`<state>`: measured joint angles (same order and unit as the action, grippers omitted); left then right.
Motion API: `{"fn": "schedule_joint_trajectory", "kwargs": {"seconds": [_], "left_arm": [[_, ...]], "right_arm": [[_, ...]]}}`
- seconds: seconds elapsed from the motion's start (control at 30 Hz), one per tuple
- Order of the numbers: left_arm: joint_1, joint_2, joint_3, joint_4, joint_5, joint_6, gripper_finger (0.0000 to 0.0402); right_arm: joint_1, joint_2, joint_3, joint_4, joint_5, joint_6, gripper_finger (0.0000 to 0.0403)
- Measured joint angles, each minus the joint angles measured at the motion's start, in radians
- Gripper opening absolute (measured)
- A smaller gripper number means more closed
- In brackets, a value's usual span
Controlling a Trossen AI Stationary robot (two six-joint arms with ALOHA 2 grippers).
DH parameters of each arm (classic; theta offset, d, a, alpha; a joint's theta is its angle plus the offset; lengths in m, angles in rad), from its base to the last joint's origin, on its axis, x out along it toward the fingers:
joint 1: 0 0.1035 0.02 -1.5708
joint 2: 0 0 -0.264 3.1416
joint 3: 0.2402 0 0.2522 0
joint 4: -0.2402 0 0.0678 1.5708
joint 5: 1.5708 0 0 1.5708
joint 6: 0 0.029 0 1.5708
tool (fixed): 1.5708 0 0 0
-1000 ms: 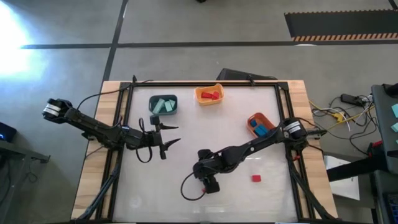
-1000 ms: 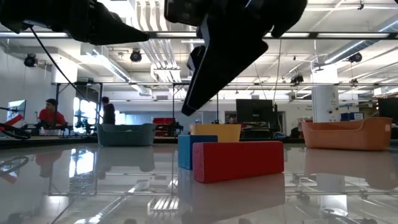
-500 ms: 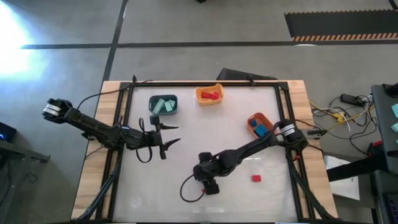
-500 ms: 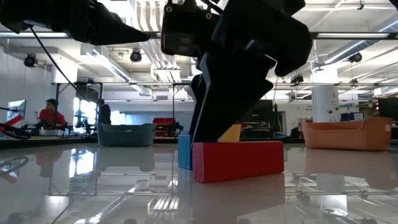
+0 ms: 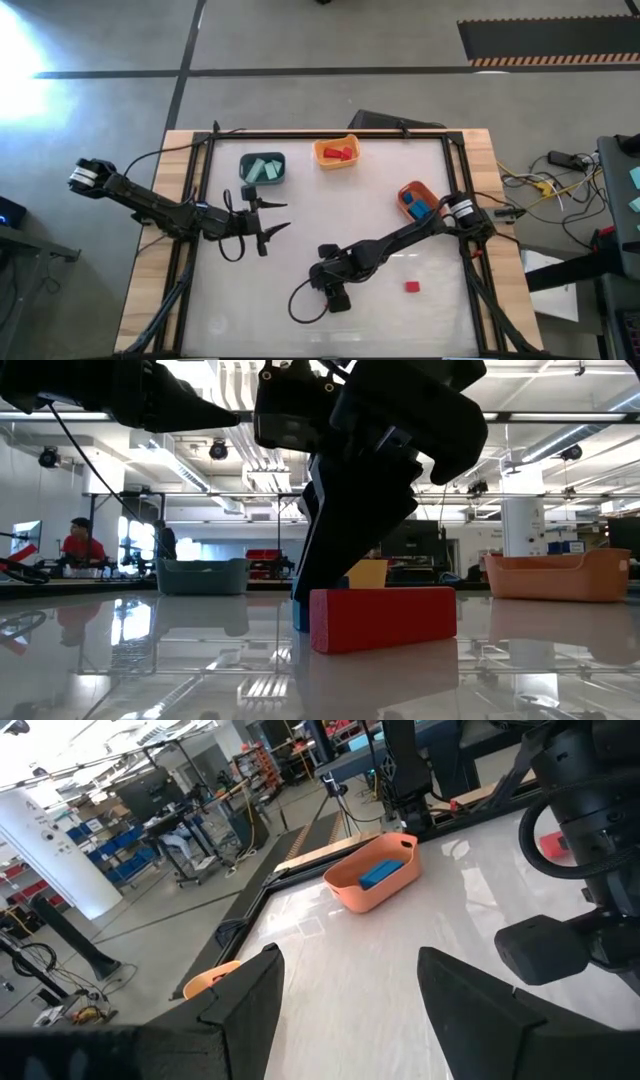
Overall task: Sort & place blocks by color
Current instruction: Put the blue block into the orange bin
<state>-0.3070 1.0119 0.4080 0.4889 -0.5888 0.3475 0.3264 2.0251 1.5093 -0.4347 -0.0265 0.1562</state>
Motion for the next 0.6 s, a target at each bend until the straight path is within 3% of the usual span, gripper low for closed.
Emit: {"fn": "schedule_joint_trajectory", "kwargs": {"seconds": [0.33, 0.47, 0.6], "left_arm": [[0.000, 0.000, -0.001, 0.000, 0.000, 0.000, 0.0215], [0.000, 0.000, -0.001, 0.000, 0.000, 0.000, 0.0215], [0.000, 0.000, -0.001, 0.000, 0.000, 0.000, 0.0215]], "right_arm": [[-0.016, -0.014, -0.001, -0.024, 0.010, 0.001, 0.0120], [-0.055, -0.069, -0.001, -0.128, 0.107, 0.010, 0.0120], [-0.110, -0.147, -0.004, -0.342, 0.233, 0.034, 0.0120]]}}
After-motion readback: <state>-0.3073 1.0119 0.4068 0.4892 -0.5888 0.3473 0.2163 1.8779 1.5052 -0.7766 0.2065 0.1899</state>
